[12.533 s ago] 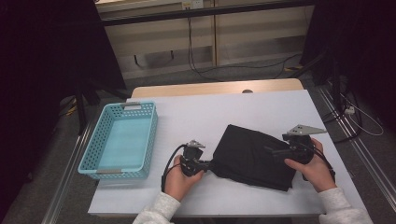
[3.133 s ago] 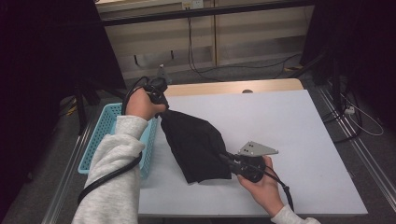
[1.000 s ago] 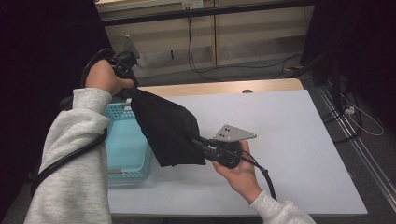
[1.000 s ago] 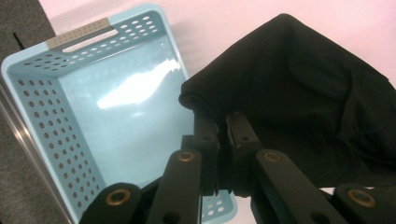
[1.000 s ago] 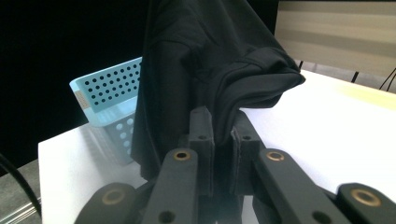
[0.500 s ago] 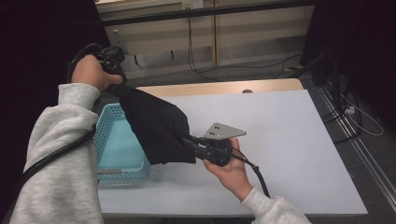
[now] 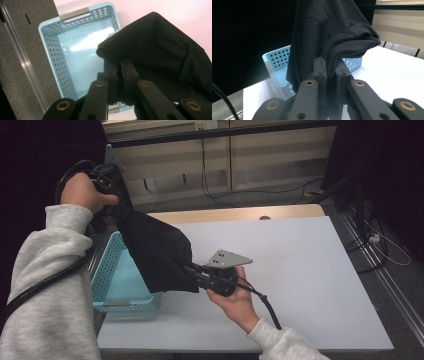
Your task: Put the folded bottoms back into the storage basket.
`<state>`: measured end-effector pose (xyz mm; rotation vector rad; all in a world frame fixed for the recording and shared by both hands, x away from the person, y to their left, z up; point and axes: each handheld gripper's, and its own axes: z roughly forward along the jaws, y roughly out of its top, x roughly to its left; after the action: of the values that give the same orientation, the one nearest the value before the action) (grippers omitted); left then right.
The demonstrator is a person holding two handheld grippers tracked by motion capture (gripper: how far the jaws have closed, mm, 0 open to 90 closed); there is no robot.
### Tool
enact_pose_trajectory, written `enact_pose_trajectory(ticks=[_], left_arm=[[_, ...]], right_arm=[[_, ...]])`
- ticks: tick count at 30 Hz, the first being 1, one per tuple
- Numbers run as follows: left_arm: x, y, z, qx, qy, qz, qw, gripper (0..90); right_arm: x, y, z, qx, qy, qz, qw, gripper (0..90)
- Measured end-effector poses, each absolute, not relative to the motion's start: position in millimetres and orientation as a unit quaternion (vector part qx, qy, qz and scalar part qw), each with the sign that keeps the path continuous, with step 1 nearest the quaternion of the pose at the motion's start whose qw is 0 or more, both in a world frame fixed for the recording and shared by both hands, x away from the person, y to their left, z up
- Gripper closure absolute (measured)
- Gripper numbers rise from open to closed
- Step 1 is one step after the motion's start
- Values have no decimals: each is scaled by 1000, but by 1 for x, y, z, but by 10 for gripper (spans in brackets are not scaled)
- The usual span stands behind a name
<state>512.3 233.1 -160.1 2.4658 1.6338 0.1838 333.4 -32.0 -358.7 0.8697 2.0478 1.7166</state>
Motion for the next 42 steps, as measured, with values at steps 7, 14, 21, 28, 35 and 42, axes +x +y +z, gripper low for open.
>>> enact_pose_trajectory(ticks=[7, 14, 21, 28, 35, 42], left_arm=[[514, 244, -160, 823, 556, 71, 90, 846], [514, 255, -161, 817, 562, 82, 100, 846], [509, 271, -158, 812, 566, 89, 109, 846], [508, 290, -161, 807, 573, 93, 111, 846], [514, 310, -171, 800, 582, 92, 112, 846], [531, 327, -189, 797, 580, 113, 125, 821]], right_arm=[[336, -15, -359, 295, 722, 604, 164, 821], [339, 1, -360, 294, 725, 604, 154, 820], [341, 12, -359, 287, 725, 608, 149, 821], [341, 28, -359, 282, 727, 610, 141, 821], [345, 48, -365, 278, 732, 608, 131, 821], [352, 75, -369, 277, 737, 601, 138, 769]])
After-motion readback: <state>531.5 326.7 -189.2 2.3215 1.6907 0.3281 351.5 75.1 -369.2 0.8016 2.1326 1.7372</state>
